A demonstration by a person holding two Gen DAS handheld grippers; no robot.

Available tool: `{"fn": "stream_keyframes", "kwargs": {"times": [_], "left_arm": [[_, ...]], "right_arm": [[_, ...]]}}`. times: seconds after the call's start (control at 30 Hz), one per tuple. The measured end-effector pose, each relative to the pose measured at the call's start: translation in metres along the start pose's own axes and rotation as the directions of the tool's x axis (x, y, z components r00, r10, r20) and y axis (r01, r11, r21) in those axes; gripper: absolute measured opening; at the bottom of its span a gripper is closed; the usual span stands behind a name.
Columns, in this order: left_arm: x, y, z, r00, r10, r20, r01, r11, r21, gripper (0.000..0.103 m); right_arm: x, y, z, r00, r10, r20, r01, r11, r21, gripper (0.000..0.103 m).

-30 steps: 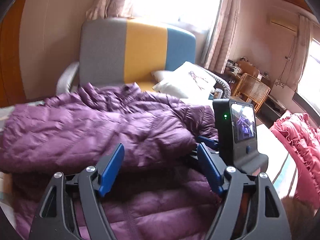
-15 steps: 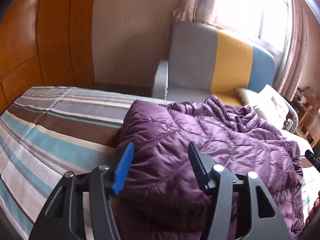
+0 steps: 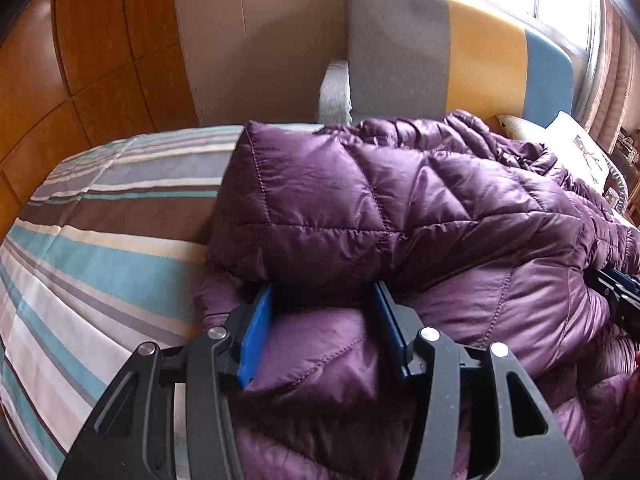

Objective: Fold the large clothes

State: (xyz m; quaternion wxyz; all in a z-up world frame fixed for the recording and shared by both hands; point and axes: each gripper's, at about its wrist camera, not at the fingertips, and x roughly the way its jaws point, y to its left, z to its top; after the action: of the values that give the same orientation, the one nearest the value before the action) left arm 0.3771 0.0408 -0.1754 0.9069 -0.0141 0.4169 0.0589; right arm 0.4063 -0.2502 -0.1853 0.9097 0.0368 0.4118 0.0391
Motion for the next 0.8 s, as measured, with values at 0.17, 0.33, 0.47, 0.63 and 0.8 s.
{"fn": "stream_keyframes", "kwargs": {"times": [0.17, 0.33, 0.47, 0.63, 0.8], "left_arm": [[-0.009, -0.002, 0.002, 1.000, 0.008, -0.007, -0.008, 1.000, 0.005, 0.051], [-0.047, -0.007, 0.013, 0.999, -0.043, 0.031, 0.043, 0.999, -0.026, 0.072], [-0.056, -0.026, 0.033, 0.996, -0.062, 0.067, 0.060, 0.998, 0.025, 0.073], [-0.024, -0.054, 0.051, 0.998, -0.063, 0.010, 0.062, 0.996, 0.062, 0.073], [0.020, -0.062, 0.041, 0.997, -0.053, -0.053, 0.058, 0.993, 0.103, 0.076]], "right_arm": [[-0.005, -0.004, -0.006, 1.000, 0.008, 0.016, -0.008, 1.000, 0.006, 0.055], [-0.031, -0.010, -0.004, 0.998, 0.052, 0.036, -0.052, 0.998, 0.025, 0.055], [-0.050, -0.009, 0.010, 0.994, 0.087, 0.071, -0.090, 0.995, 0.036, 0.055], [-0.029, -0.001, 0.028, 0.997, 0.064, 0.042, -0.064, 0.998, 0.005, 0.055], [0.003, -0.007, 0.018, 0.998, 0.063, -0.004, -0.063, 0.998, 0.018, 0.055]]}}
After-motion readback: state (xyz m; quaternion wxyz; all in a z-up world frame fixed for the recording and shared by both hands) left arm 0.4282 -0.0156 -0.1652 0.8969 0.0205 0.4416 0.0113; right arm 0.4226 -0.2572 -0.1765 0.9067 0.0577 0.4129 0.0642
